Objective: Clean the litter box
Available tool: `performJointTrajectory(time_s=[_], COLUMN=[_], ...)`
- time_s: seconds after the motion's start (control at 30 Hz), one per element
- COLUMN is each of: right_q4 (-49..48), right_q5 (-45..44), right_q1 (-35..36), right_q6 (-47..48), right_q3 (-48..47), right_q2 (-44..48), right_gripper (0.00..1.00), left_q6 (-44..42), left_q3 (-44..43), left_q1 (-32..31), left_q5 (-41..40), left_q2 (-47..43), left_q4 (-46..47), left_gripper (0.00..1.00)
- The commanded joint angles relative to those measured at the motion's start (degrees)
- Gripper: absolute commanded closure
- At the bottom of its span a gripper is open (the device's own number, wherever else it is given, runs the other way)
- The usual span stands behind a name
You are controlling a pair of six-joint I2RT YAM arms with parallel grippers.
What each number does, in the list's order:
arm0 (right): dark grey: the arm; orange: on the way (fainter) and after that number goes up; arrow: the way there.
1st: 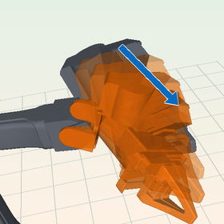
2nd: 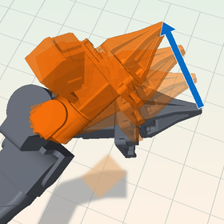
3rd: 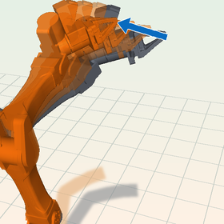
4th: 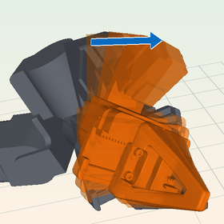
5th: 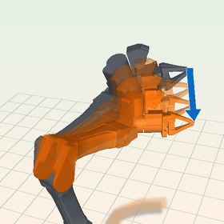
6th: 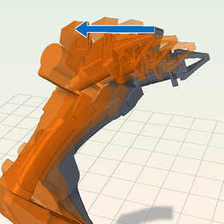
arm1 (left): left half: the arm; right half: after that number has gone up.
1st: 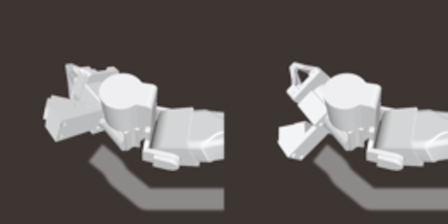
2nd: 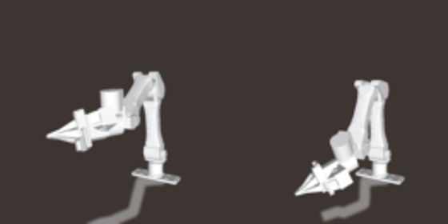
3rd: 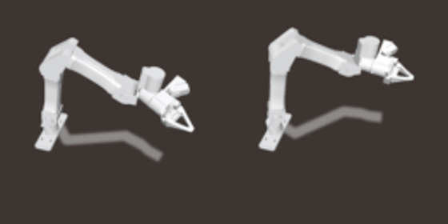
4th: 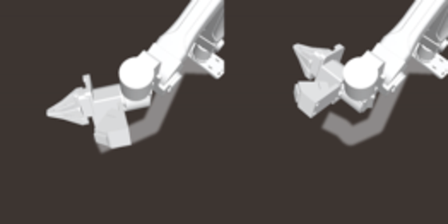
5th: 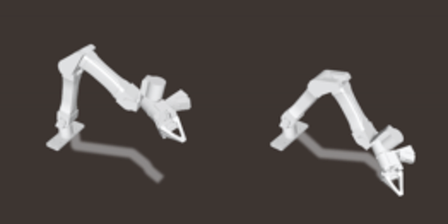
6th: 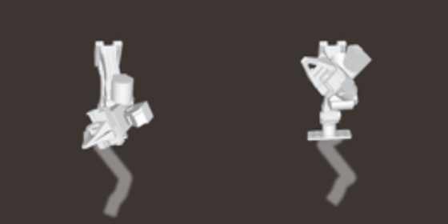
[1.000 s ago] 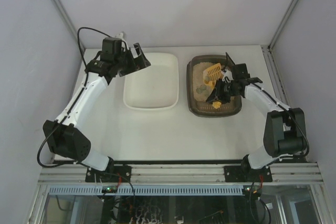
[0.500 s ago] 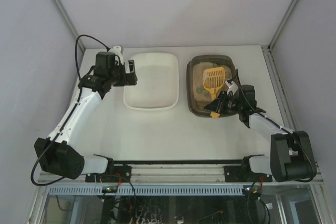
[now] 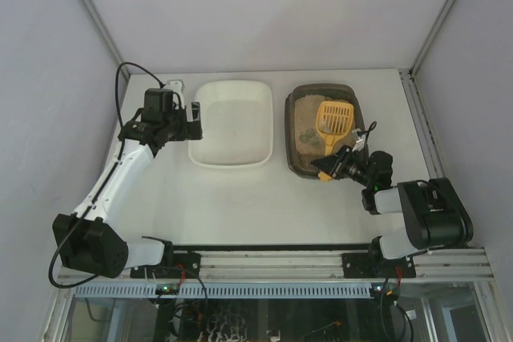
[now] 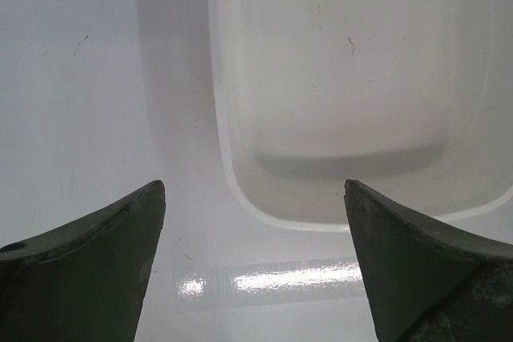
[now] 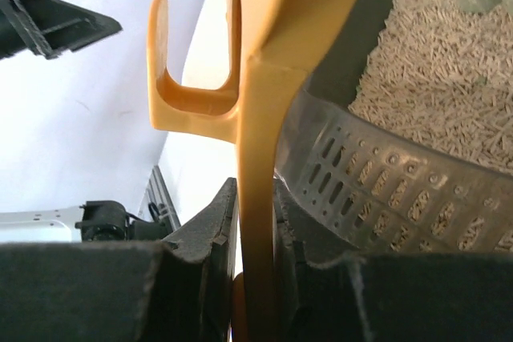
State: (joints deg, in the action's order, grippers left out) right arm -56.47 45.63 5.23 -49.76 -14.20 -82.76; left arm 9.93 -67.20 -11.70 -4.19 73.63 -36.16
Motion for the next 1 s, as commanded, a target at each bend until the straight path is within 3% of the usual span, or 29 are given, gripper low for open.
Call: performJointTrajectory(time_s=[0.0,0.43,0.67,0.73,0.77,0.83,0.9,0.97], right_q4=[-24.6,-25.7,-2.2,21.4,28.5,30.8,21.8,21.4], right_q5=[2.4,7.5,2.6,-1.2,-3.4,-3.8,-0.6,1.7], right_q1=[-0.9,-0.7,-2.7,-0.3,1.3,0.9,-4.2,-6.6], right_q6=[-10.5,-19.8,-8.4,1.3,6.1,7.4,0.3,-1.6], right_q3=[0.0,-6.1,-7.3,-11.8,-13.8,-13.8,-9.8,-9.5], right_q2=[-4.0,-13.5,-5.1,-0.4,2.1,5.6,6.3,5.0], right_gripper=[1.00,1.00,1.00,1.00,1.00,1.00,1.00,1.00], left_q6=[-0.6,-0.5,-0.6,-0.7,-0.7,-0.7,-0.7,-0.8], left_q3=[1.0,1.5,1.8,1.9,1.9,1.9,1.9,2.0], left_q1=[0.4,0.5,0.5,0.6,0.6,0.6,0.7,0.7], left_q5=[0.1,1.4,1.7,1.7,1.7,2.5,4.0,5.2], left_q2=[-2.1,-1.8,-2.1,-2.1,-2.1,-1.9,-1.7,-1.7], left_q4=[2.1,2.3,2.3,2.3,2.3,2.1,1.7,1.7], left_gripper=[0.04,0.05,0.05,0.05,0.05,0.05,0.05,0.05])
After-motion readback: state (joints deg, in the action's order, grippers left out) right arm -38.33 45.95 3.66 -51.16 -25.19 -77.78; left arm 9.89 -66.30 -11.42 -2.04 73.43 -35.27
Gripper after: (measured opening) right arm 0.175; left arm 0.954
